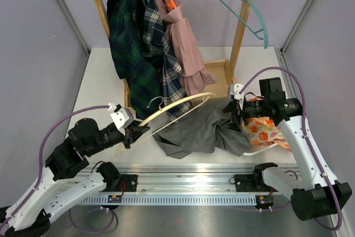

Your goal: Remove the skirt from the hanger

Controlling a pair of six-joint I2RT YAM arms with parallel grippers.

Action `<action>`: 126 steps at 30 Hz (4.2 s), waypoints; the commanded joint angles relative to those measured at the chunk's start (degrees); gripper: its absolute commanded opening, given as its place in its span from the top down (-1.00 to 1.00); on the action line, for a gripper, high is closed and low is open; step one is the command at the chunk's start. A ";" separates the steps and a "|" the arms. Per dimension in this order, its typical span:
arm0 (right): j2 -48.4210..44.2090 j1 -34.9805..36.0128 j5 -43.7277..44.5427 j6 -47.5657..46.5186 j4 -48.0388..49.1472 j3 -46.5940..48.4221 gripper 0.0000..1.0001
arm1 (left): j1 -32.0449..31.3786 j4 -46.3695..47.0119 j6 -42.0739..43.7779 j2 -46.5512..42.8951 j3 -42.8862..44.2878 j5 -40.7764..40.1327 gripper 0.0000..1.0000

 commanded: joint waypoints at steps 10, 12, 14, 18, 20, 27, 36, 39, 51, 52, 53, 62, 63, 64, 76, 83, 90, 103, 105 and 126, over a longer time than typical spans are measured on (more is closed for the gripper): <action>-8.33 0.22 -3.20 -18.38 -2.73 3.65 -0.64 | 0.07 6.11 7.82 6.64 0.63 9.89 1.00; -6.76 0.22 -4.61 -19.01 -3.97 4.44 -0.85 | 0.07 6.11 8.87 7.09 0.63 10.68 1.00; -5.43 0.22 -5.31 -20.41 -5.90 5.67 -0.87 | 0.07 6.28 9.40 7.53 0.63 11.30 1.00; -2.80 0.22 -8.56 -21.12 -6.70 6.12 -0.95 | 0.07 7.86 9.84 7.88 -0.16 13.76 1.00; -2.00 0.31 -9.97 -21.30 -6.79 5.77 -0.93 | 0.07 9.27 9.84 7.97 -0.51 14.72 1.00; 4.76 1.10 -13.58 -29.20 -19.59 9.80 -0.66 | 0.07 11.03 11.24 8.23 -0.78 15.70 1.00; 7.67 2.59 -13.58 -39.67 -29.03 11.13 0.18 | 0.07 12.35 12.30 8.67 -0.52 16.14 1.00; 6.35 2.59 -13.58 -38.01 -26.49 10.78 0.83 | 0.07 12.70 12.30 8.67 -0.69 15.87 1.00; -5.85 2.24 -14.10 -10.03 -6.22 6.56 1.00 | 0.07 17.71 5.19 -0.80 -0.08 4.10 -0.98; -7.35 2.15 -14.80 -6.31 -3.48 6.21 1.00 | 0.07 17.45 4.49 -1.78 0.53 1.57 -0.98; -10.75 2.15 -14.46 -2.01 3.86 4.90 1.00 | 0.07 16.93 4.05 -2.57 1.24 -0.11 -0.98; -22.21 2.07 1.26 30.36 32.63 1.20 1.00 | 0.07 11.21 -3.77 -10.31 9.32 -25.86 -0.98; -22.74 2.07 2.23 33.95 34.67 1.02 1.00 | 0.07 10.51 -4.39 -10.57 9.50 -27.36 -0.98; -23.70 2.07 4.50 35.63 36.69 0.84 1.00 | 0.07 10.33 -4.74 -10.75 9.50 -28.94 -0.98; -23.54 2.07 35.24 51.81 49.46 5.41 1.00 | -0.01 12.08 -9.05 -8.99 2.13 -27.55 -0.98; -21.95 2.15 43.29 47.72 41.56 8.31 1.00 | 0.07 13.84 -9.14 -8.38 0.01 -26.76 -0.98; -13.35 2.07 44.87 42.16 28.64 16.57 1.00 | 0.07 13.93 -9.67 -7.24 -0.78 -25.00 -0.98; 5.02 2.15 48.47 41.89 28.80 30.54 1.00 | 0.07 14.63 -11.34 -6.62 -2.97 -22.80 -0.98; 7.13 2.15 48.82 41.72 29.24 31.69 1.00 | 0.07 14.63 -11.86 -6.45 -3.59 -22.36 -0.98; 15.39 1.98 53.65 40.84 31.19 39.50 1.00 | 0.07 17.18 -13.80 -3.64 -6.93 -18.23 -0.98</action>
